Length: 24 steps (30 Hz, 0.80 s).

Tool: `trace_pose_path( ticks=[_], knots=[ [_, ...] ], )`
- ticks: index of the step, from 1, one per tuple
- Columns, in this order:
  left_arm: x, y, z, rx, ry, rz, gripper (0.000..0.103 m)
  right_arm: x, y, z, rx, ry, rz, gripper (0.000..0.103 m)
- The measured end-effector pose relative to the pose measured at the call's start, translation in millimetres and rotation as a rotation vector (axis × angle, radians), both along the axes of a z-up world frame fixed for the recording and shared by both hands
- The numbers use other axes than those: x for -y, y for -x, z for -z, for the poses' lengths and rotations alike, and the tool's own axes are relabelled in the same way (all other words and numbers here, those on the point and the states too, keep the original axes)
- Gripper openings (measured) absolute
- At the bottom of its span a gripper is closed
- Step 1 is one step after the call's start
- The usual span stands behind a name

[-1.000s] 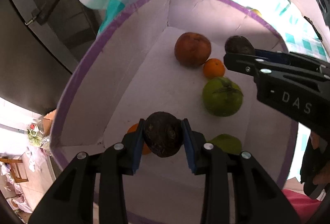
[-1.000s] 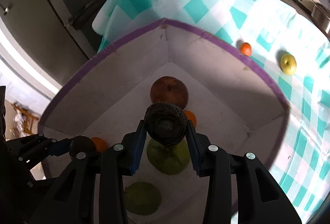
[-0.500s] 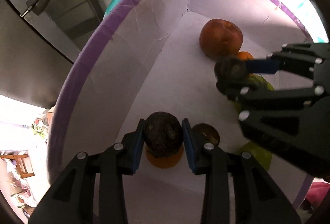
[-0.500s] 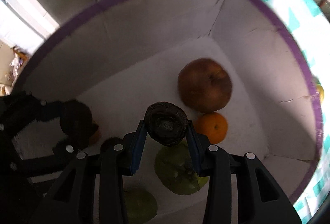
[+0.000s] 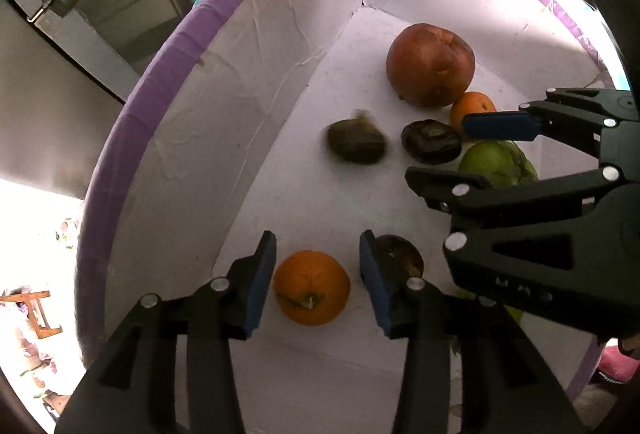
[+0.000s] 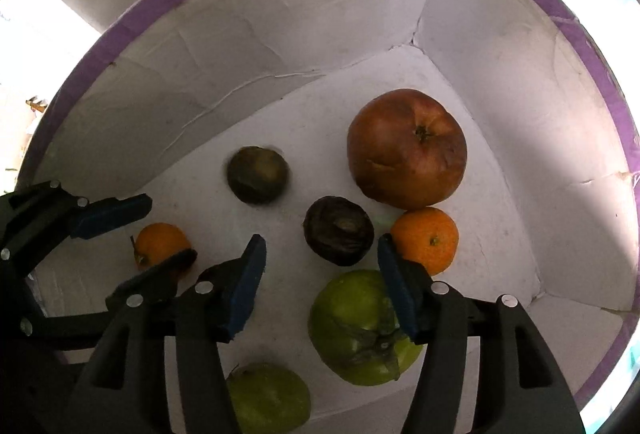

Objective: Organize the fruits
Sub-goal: 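Move both tools back toward the tangerine and lemon on the cloth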

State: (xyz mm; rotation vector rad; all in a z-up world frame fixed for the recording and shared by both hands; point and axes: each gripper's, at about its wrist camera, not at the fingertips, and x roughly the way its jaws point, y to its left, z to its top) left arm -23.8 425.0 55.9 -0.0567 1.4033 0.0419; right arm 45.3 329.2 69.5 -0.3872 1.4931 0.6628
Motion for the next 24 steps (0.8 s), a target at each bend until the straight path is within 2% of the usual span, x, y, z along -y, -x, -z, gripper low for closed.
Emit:
trace_pose_path(
  ticks=[11, 15, 18, 20, 22, 24],
  knots=[
    [6.8, 7.3, -4.1, 0.016, -0.020, 0.039, 0.051, 12.0, -13.9, -2.7, 0.036, -0.014, 0.053, 0.059],
    [11.8, 15.5, -2.9, 0.032, -0.048, 0.045, 0.053, 22.9, -7.9, -19.1, 0.064, -0.046, 0.057, 0.060],
    [13.6, 12.0, -3.7, 0.050, -0.045, 0.048, 0.066, 29.2, -9.2, -28.9, 0.095, -0.067, 0.061, 0.067],
    [14.8, 13.0, -7.9, 0.068, -0.015, 0.057, 0.080, 32.9, -8.2, -34.4, 0.112, -0.086, 0.064, 0.067],
    [21.1, 17.7, -12.0, 0.070, -0.009, 0.068, 0.082, 43.0, -7.6, -45.8, 0.154, -0.129, 0.074, 0.072],
    [27.4, 29.4, -24.7, 0.120, 0.030, 0.058, 0.083, 49.6, -2.1, -58.1, 0.194, -0.172, 0.085, 0.077]
  ],
)
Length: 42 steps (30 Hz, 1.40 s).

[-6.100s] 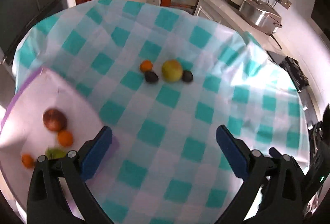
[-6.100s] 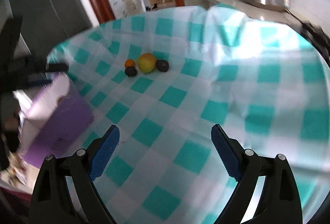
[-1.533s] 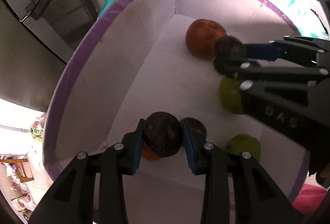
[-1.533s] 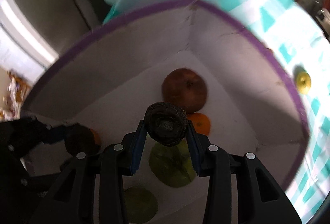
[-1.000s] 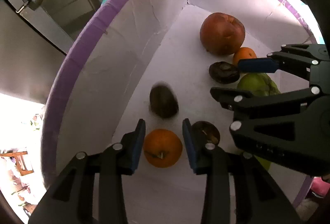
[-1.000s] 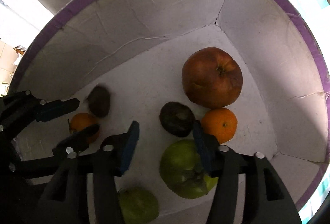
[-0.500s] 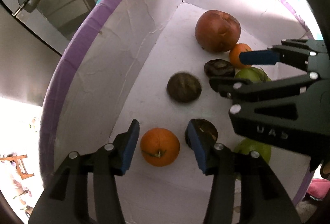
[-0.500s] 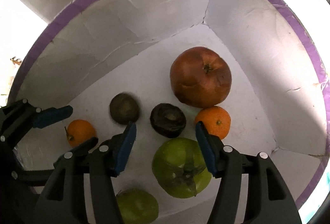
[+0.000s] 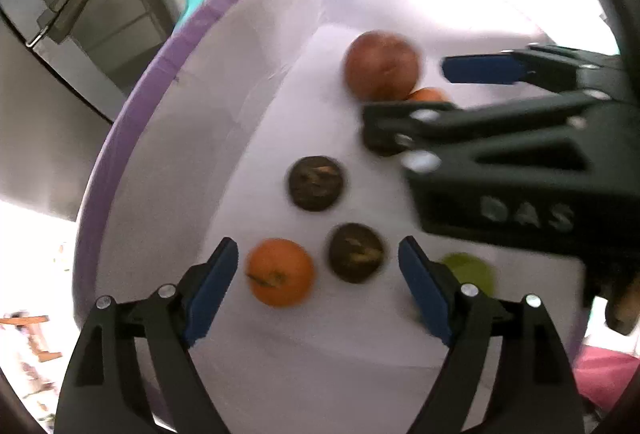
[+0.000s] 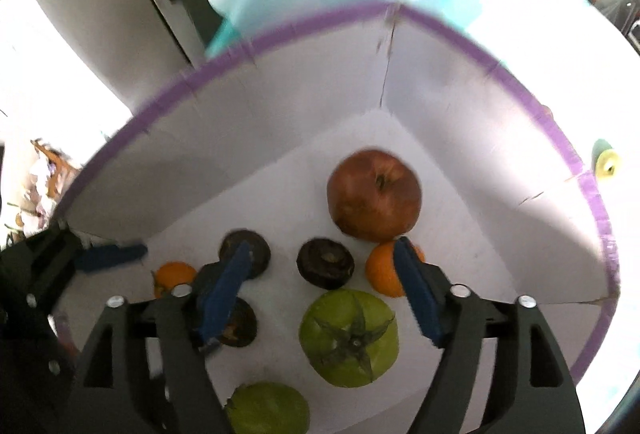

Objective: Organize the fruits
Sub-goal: 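Move both tools back toward the tangerine and lemon on the cloth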

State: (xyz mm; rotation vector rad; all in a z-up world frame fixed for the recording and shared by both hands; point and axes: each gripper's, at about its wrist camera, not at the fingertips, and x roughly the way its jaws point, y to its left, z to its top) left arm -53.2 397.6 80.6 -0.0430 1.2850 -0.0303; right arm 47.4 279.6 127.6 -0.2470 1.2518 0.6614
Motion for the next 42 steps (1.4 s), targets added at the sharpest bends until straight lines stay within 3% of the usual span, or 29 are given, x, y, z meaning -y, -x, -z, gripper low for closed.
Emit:
trace_pose_path(
  ticks=[3, 6, 10, 14, 16, 17, 20, 23, 30, 34, 42],
  knots=[
    [13.5, 19.7, -24.3, 0.088, -0.029, -0.031, 0.095, 14.4, 10.3, -22.9, 0.035, -0.056, -0.017, 0.082],
    [30.7, 41.8, -58.8, 0.220, -0.122, -0.130, 0.096, 42.6, 30.1, -56.6, 0.140, -0.105, -0.060, 0.085],
    [69.7, 62.7, -108.4, 0.370, -0.200, -0.263, 0.101, 124.6, 58.3, -102.1, 0.258, -0.216, -0.031, 0.087],
    [156.7, 85.3, -150.4, 0.561, -0.335, -0.193, 0.101, 236.4, 69.1, -129.3, 0.350, -0.304, 0.119, 0.087],
    [199.5, 85.6, -159.4, 0.595, -0.355, -0.140, 0.101, 276.1, 79.8, -128.6, 0.378, -0.304, 0.187, 0.087],
    [214.1, 80.4, -155.0, 0.579, -0.338, -0.119, 0.101, 297.1, 81.4, -126.0, 0.384, -0.300, 0.217, 0.087],
    [261.2, 52.9, -117.0, 0.319, -0.132, -0.083, 0.101, 362.9, 85.0, -110.1, 0.370, -0.263, 0.308, 0.087],
    [292.6, 44.5, -94.7, 0.220, -0.075, -0.056, 0.101, 406.6, 90.3, -98.1, 0.331, -0.247, 0.380, 0.087],
    [352.7, 17.7, -66.6, 0.137, -0.047, 0.014, 0.101, 485.0, 95.2, -48.8, 0.193, -0.189, 0.577, 0.087],
    [373.4, -14.8, -48.8, 0.098, -0.090, 0.036, 0.101, 508.0, 92.4, -26.2, 0.127, -0.163, 0.644, 0.087],
    [340.5, -154.7, -44.7, 0.098, -0.122, -0.162, 0.101, 483.2, 46.0, 8.7, 0.076, -0.101, 0.631, 0.087]
  ],
)
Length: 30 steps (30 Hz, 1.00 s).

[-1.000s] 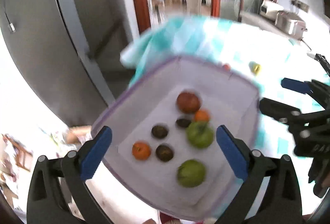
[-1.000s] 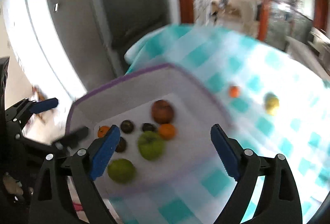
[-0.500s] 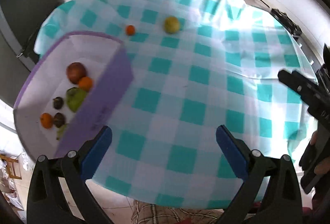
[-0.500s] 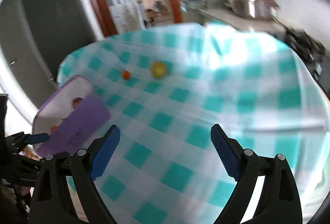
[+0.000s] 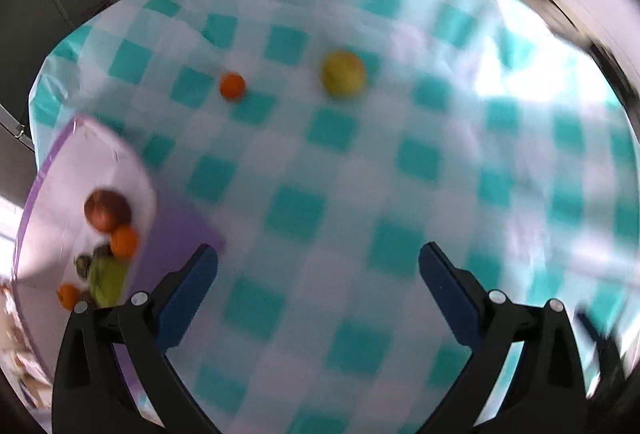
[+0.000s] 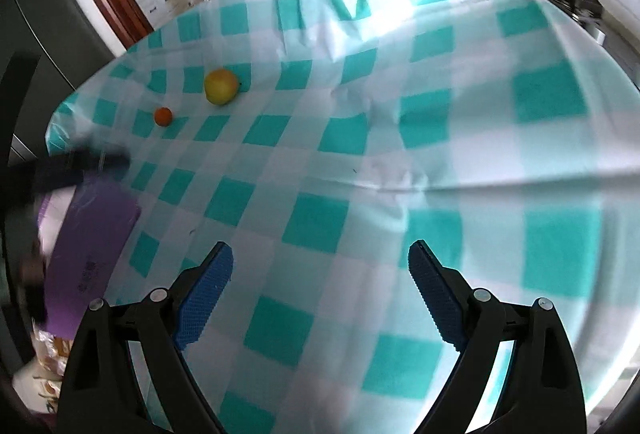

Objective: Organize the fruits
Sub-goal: 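Move both tools back toward the tangerine and lemon on the cloth, then grasp the tangerine with the left tool while the right grasps the lemon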

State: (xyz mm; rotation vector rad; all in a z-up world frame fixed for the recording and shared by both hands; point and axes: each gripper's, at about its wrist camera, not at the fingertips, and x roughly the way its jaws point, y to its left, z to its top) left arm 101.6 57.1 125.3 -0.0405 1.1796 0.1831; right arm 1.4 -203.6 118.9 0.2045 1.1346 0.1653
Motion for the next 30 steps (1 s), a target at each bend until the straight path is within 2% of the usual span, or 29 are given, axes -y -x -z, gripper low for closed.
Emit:
trace_pose_path(
  ticks=[6, 9, 12, 13, 15, 19, 21, 26, 28, 30],
  knots=[
    [-77.8, -113.7, 24.0, -0.052, -0.025, -0.194, 0.101, -41.1, -60.7, 24.4, -0.072, 0.012, -0.014, 0.087],
    [-117.2, -154.0, 46.4, -0.097, -0.017, -0.247, 0.100, -73.0, -97.0, 40.2, -0.096, 0.004, -0.035, 0.087],
    [-141.3, -179.3, 74.1, -0.136, 0.010, -0.278, 0.092, -104.3, -137.3, 56.0, -0.116, -0.010, -0.056, 0.087],
    [-146.9, -185.2, 83.8, -0.150, 0.035, -0.287, 0.087, -117.9, -154.9, 61.8, -0.118, -0.009, -0.071, 0.087],
    [-156.8, -194.4, 101.0, -0.162, 0.082, -0.317, 0.086, -138.4, -182.5, 69.7, -0.112, -0.004, -0.098, 0.087],
    [-167.6, -206.5, 117.4, -0.163, 0.081, -0.344, 0.086, -174.2, -232.2, 88.9, -0.107, 0.035, -0.153, 0.087],
    [-177.7, -211.8, 126.9, -0.177, 0.104, -0.365, 0.081, -188.7, -253.5, 101.5, -0.118, 0.052, -0.167, 0.087],
    [-183.9, -220.2, 127.9, -0.155, 0.099, -0.371, 0.079, -214.0, -279.7, 116.3, -0.101, 0.075, -0.198, 0.087],
    [-182.4, -223.1, 127.6, -0.138, 0.063, -0.349, 0.071, -223.1, -285.6, 122.0, -0.096, 0.096, -0.215, 0.087],
    [-179.5, -226.3, 125.8, -0.125, 0.052, -0.313, 0.064, -228.7, -287.7, 123.2, -0.077, 0.115, -0.223, 0.078]
  ],
)
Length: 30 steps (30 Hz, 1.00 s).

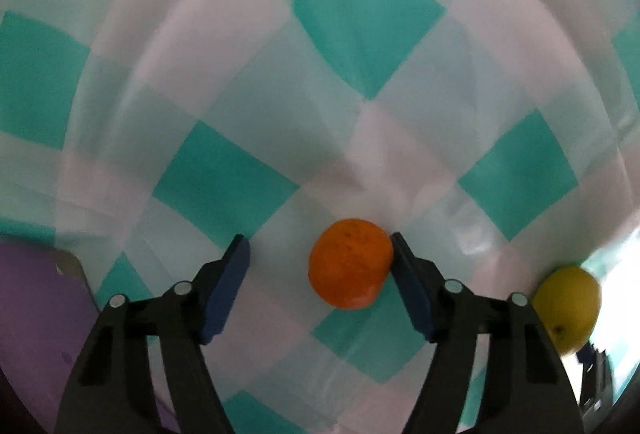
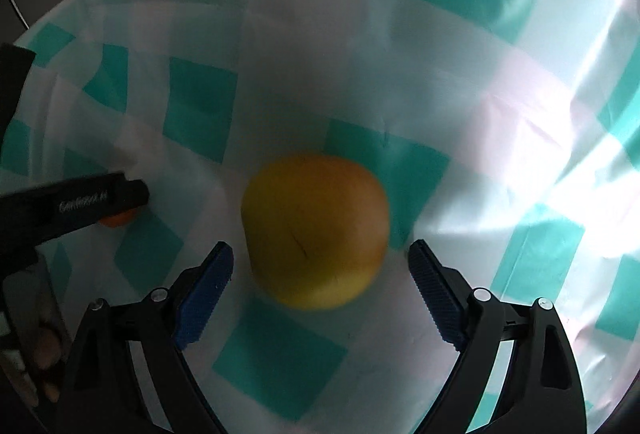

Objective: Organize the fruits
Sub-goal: 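Grasp the tangerine with the left tool while the right grasps the lemon, then carry the tangerine and lemon over the white box with both tools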

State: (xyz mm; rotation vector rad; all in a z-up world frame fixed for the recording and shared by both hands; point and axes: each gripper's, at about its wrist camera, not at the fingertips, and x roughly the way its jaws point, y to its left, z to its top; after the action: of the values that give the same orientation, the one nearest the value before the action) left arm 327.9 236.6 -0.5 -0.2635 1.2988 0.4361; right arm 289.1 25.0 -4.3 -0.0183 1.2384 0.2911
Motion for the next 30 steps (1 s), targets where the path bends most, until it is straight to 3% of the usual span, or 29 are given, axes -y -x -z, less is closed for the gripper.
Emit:
trace_pose_path(
  ticks=[1, 2, 3, 5, 8, 15, 22, 26, 30],
  knots=[
    [2.8, -0.5, -1.7, 0.004, -0.002, 0.019, 0.054, -1.0, -0.2, -0.4, 0.011, 0.004, 0.001, 0.074],
    [7.7, -2.8, -3.6, 0.007, -0.002, 0.051, 0.040, -0.9, 0.1, -1.4, 0.025, 0.005, 0.004, 0.062],
    [10.9, -4.9, -4.2, 0.009, -0.006, 0.071, 0.036, -0.7, 0.9, -2.8, 0.036, -0.004, -0.001, 0.060],
    [15.5, -6.7, -4.3, 0.009, -0.019, 0.085, 0.035, -1.6, 2.6, -3.2, 0.042, 0.009, -0.005, 0.060],
    [13.1, -1.8, -9.9, 0.007, 0.078, 0.068, 0.035, 4.9, 13.8, -7.6, 0.054, 0.018, 0.010, 0.060],
    [39.4, 21.0, -57.8, 0.114, 0.188, 0.103, 0.035, 45.1, 61.0, -30.6, 0.049, -0.034, 0.107, 0.060],
    [100.3, 108.5, -90.1, 0.160, 0.160, 0.227, 0.035, 98.2, 141.4, -69.5, 0.064, -0.061, 0.169, 0.060],
    [145.5, 196.6, -109.4, 0.192, 0.125, 0.288, 0.035, 139.9, 191.6, -91.0, 0.078, -0.078, 0.155, 0.060],
    [182.5, 288.8, -110.1, 0.210, 0.097, 0.338, 0.035, 171.8, 262.3, -117.2, 0.103, -0.087, 0.120, 0.060]
  ],
)
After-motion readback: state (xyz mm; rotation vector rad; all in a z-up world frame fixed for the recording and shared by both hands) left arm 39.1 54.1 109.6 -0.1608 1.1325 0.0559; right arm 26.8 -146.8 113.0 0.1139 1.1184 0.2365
